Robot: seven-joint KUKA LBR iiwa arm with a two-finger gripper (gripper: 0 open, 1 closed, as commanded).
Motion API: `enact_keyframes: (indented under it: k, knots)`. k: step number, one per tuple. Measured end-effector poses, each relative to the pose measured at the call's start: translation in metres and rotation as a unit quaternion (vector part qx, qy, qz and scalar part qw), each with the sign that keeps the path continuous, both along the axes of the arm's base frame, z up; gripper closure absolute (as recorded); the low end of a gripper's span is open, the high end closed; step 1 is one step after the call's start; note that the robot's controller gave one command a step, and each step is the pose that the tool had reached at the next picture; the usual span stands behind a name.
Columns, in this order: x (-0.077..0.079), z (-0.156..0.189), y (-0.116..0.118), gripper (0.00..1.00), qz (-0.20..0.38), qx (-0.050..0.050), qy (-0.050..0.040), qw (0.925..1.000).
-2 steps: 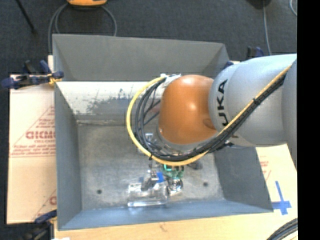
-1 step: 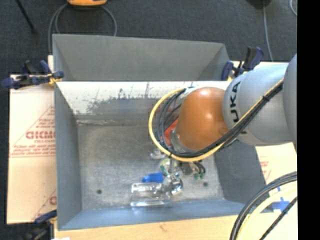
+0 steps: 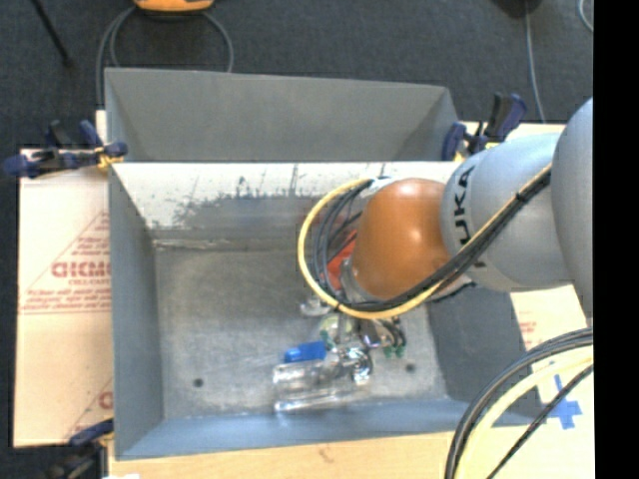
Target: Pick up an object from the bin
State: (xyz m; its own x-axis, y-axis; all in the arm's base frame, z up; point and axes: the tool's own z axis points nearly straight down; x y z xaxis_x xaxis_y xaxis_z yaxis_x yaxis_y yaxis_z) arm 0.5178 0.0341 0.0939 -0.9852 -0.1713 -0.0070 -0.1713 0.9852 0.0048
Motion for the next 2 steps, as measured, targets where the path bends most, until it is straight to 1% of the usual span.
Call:
enact_keyframes:
  k: [1, 2]
  knots:
    - [-0.004, -0.002, -0.001, 1.0, -0.003, 0.0, 0.0103, 0.9999]
    - [-0.021, 0.117, 0.006, 1.0, -0.003, -0.003, -0.0007, 1.0]
